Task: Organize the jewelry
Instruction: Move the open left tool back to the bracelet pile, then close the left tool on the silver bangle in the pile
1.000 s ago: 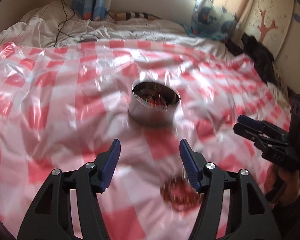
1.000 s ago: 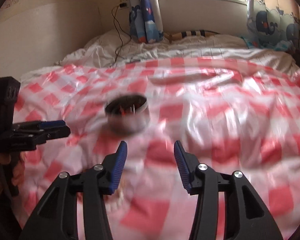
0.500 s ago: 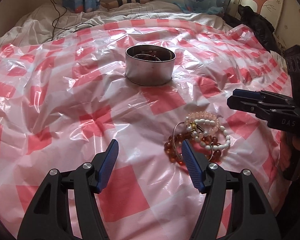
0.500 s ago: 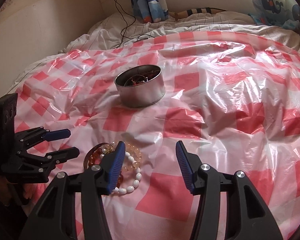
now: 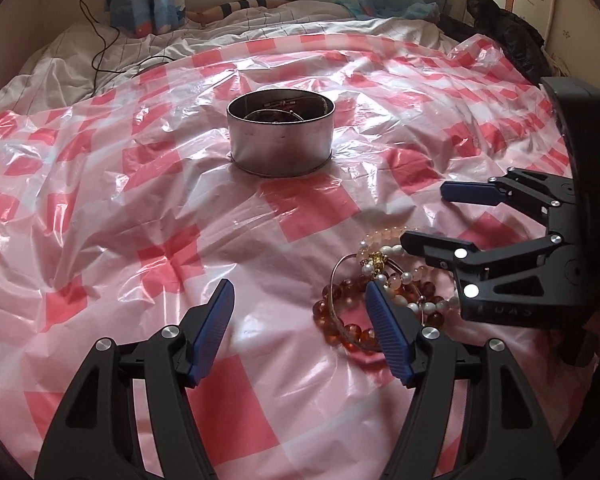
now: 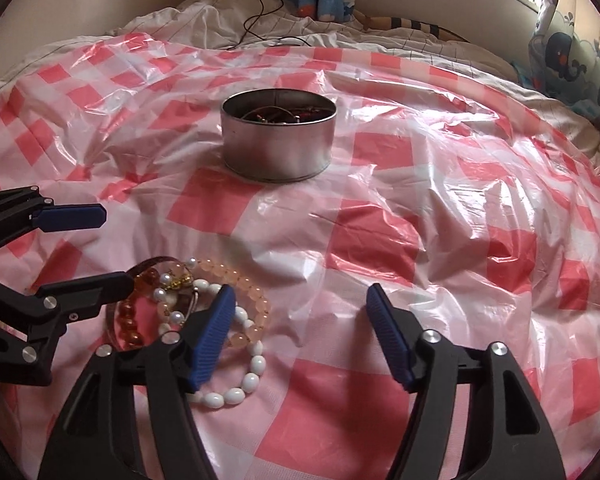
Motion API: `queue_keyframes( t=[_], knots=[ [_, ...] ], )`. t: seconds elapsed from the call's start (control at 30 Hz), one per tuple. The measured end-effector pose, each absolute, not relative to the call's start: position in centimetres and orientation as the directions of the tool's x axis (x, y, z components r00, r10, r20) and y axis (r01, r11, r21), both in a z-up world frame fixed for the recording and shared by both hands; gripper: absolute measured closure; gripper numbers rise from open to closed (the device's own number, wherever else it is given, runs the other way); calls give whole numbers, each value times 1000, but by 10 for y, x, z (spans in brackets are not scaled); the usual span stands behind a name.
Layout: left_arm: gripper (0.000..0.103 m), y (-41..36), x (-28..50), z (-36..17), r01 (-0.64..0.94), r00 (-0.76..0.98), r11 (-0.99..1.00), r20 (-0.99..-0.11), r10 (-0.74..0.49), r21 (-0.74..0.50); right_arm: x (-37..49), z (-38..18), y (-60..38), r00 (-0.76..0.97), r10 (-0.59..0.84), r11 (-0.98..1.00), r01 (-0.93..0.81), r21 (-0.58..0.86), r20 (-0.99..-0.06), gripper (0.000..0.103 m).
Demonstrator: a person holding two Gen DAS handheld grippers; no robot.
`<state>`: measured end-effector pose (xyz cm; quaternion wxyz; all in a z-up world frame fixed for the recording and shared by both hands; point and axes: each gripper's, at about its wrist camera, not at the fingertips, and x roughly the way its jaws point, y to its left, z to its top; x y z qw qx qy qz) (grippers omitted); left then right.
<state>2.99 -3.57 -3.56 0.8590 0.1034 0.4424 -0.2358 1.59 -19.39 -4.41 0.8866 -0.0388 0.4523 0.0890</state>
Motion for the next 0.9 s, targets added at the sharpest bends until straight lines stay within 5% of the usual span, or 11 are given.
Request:
queue_keyframes(
  t=[0.27, 0.63, 0.9],
  knots=[
    [37, -42, 39, -46, 472, 498, 881, -827, -260, 7, 18, -39, -201, 585, 128, 985, -167, 36, -801, 36],
    [33, -16, 55, -39, 335, 571, 941, -803, -173, 36, 18, -36, -215, 604, -55, 988, -80, -128, -795, 32],
    [33, -25, 47, -38, 444, 518, 893, -792, -323, -73, 14, -33, -219, 546, 220, 971, -198, 131, -808, 38]
  ],
)
